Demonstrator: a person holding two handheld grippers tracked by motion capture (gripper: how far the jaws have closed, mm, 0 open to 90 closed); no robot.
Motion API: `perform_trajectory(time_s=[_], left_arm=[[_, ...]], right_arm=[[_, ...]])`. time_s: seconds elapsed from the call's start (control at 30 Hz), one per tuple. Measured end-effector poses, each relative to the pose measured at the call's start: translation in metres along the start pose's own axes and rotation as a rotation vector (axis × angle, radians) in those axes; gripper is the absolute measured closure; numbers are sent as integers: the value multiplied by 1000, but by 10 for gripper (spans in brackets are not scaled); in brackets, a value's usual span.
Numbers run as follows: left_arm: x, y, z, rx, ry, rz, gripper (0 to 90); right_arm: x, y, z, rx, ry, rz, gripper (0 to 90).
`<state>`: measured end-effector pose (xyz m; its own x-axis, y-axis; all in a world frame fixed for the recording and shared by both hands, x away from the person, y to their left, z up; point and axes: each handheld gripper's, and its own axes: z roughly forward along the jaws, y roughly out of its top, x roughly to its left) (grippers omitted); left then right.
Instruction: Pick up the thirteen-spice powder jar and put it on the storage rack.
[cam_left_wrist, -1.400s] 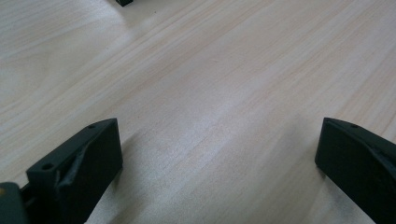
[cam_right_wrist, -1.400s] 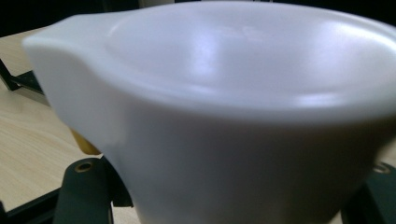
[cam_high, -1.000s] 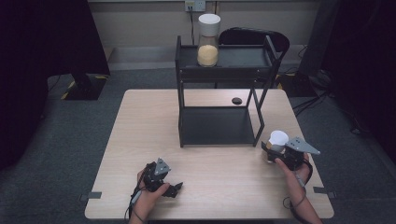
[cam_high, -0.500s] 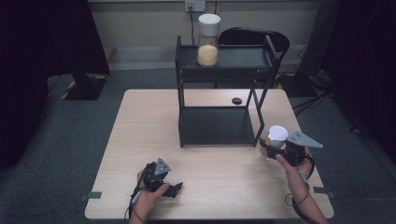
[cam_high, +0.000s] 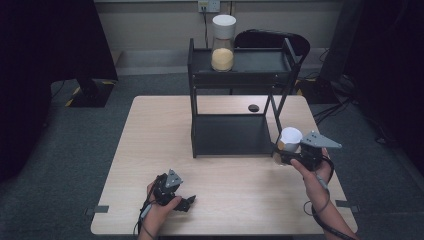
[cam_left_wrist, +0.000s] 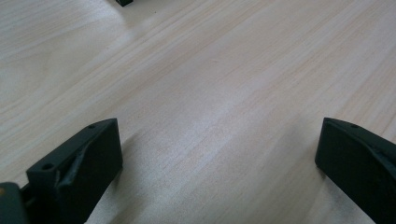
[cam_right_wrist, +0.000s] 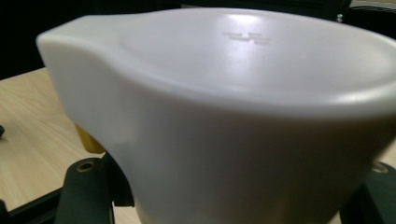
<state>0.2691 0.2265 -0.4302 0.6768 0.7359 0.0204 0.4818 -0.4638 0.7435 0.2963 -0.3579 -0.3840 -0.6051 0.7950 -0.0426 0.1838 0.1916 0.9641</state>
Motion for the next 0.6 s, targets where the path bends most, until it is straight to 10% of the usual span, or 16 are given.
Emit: perform_trajectory(time_s=[0.6], left_arm=[[0,0,0,0,0,0,0]], right_arm=[[6,41,21,13,73,-23,308]])
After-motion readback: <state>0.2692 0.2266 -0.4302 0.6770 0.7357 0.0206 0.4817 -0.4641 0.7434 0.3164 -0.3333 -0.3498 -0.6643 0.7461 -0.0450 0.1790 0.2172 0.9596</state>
